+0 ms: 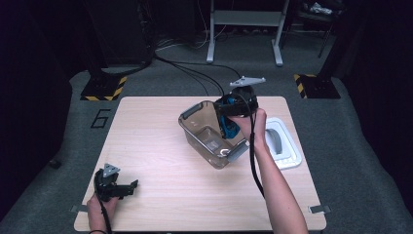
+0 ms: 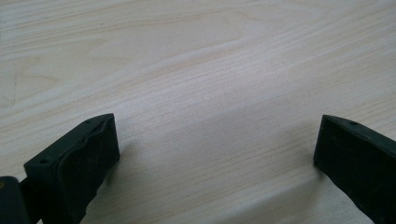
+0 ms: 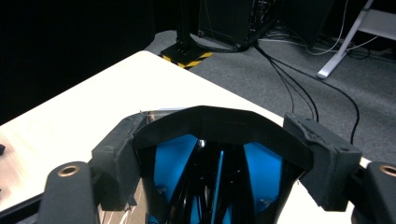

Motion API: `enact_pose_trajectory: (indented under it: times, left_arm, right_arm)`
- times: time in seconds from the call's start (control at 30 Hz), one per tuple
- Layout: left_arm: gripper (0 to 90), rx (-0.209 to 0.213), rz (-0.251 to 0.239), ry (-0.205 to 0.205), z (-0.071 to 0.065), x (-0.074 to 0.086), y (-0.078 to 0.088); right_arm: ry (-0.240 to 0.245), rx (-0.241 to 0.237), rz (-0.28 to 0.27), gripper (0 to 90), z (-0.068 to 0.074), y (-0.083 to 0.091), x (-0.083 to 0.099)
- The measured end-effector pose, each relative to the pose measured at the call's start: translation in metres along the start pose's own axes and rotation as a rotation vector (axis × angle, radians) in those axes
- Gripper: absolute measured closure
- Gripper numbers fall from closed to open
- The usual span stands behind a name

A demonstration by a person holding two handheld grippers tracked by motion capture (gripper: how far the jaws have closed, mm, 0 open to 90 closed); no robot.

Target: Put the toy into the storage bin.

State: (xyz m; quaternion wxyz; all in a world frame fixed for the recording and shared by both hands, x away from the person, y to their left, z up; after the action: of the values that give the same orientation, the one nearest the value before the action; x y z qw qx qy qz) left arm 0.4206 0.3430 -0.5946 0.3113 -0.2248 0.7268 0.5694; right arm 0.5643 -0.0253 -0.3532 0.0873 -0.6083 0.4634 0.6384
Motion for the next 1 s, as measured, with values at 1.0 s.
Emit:
enact_pose_trajectory:
  times: [1.0]
  left_arm:
    - [0.2, 0.0, 0.0, 0.0, 0.0, 0.0, 0.0]
  right_arm:
    - [-0.033, -0.045, 0.094, 23.7, 0.014, -0.034, 0.048]
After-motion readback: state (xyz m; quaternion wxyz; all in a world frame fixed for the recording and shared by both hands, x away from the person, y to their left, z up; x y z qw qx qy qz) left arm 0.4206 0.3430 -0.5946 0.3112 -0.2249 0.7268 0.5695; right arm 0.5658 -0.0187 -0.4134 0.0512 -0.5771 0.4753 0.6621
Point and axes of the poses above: each handheld gripper's, and its own axes: y roughly backward along the jaws, x roughly out of its underside, z roughly to its left, the point moved 9 cm from there along -y, roughly forward along the jaws, and after that the axes turned 12 degrees about y, right-handed, at the moved point
